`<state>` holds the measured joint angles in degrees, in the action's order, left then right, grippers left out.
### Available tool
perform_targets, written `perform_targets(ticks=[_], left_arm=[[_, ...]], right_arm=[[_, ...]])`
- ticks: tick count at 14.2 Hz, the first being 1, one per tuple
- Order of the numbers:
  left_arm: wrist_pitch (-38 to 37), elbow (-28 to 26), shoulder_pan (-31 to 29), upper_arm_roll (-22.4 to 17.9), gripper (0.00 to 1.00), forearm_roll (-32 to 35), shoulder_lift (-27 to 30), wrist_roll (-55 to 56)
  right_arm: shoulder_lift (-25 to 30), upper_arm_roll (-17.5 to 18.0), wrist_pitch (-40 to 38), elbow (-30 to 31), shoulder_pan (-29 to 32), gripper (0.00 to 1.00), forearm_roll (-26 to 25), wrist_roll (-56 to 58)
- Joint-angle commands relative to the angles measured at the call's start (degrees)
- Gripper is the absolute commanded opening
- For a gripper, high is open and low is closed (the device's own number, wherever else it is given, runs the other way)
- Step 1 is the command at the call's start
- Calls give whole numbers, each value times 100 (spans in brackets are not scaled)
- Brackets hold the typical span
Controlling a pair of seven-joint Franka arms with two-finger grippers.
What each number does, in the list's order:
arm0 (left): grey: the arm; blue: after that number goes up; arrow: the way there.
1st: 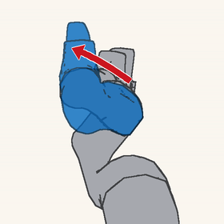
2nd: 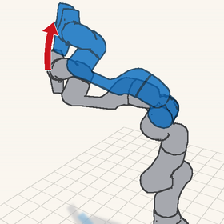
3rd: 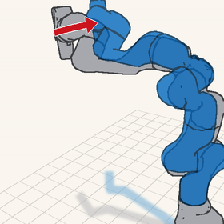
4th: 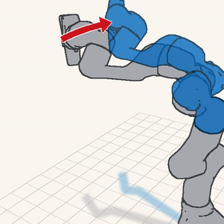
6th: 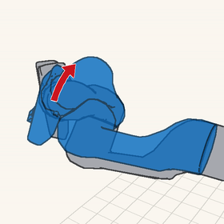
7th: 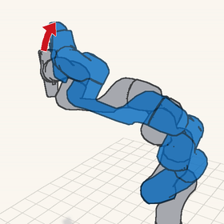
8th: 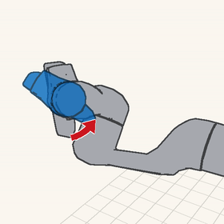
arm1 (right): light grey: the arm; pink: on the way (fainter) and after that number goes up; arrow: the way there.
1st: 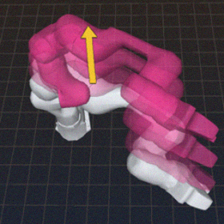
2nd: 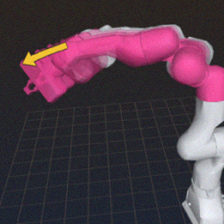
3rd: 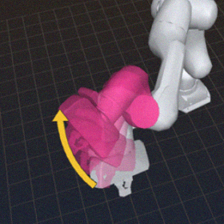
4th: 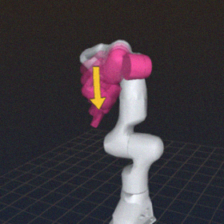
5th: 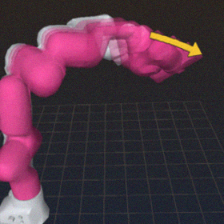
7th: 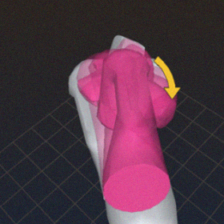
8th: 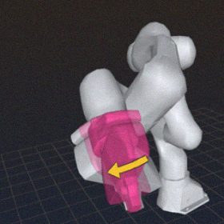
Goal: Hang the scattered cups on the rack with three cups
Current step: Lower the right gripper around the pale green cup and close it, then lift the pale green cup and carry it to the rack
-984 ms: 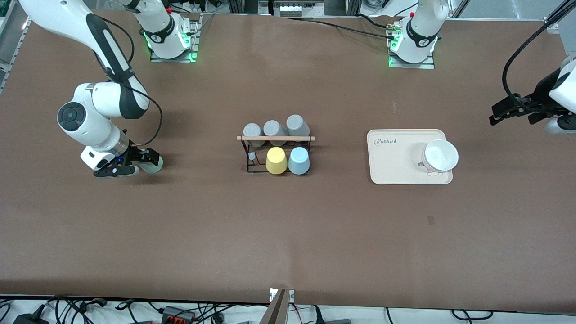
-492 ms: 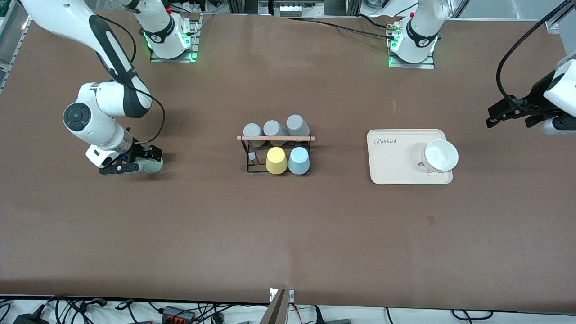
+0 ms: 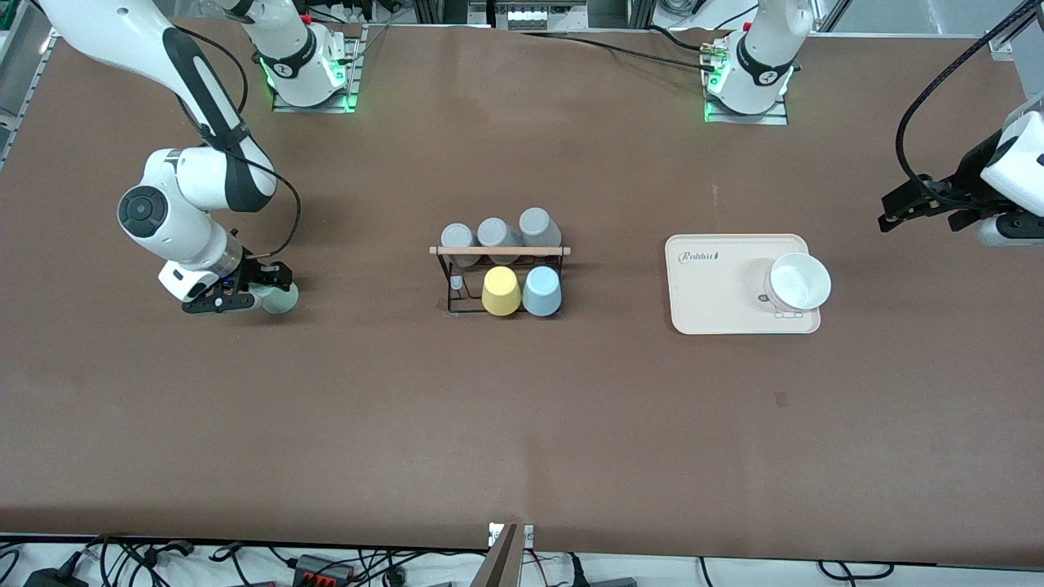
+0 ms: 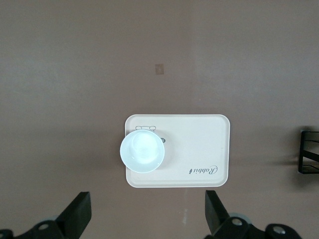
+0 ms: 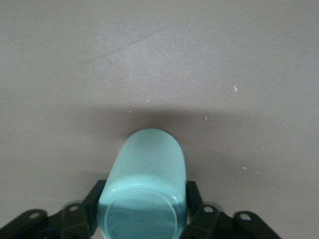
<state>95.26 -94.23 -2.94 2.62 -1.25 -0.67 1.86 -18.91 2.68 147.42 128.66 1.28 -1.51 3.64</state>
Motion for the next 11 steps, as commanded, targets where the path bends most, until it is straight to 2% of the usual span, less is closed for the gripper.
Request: perform_targets(ticks=[1, 4, 8, 9, 11], left_arm=[[28, -183, -57, 2, 100, -77, 146, -63], [28, -183, -66, -7, 100, -68, 190, -80], [20, -157, -75, 1, 100, -103, 295, 33], [19, -165, -67, 36, 100, -95, 330, 138], [54, -183, -75, 107, 100, -77, 331, 201]], right_arm=[[97, -4, 50, 71, 13, 0, 80, 172], [482, -4, -150, -43, -31, 0, 80, 85], [1011, 49, -1599, -823, -505, 0, 80, -1003], [1064, 118, -1950, -1095, -619, 0, 80, -1362], [1029, 495, -2436, -1666, -742, 0, 80, -2276]])
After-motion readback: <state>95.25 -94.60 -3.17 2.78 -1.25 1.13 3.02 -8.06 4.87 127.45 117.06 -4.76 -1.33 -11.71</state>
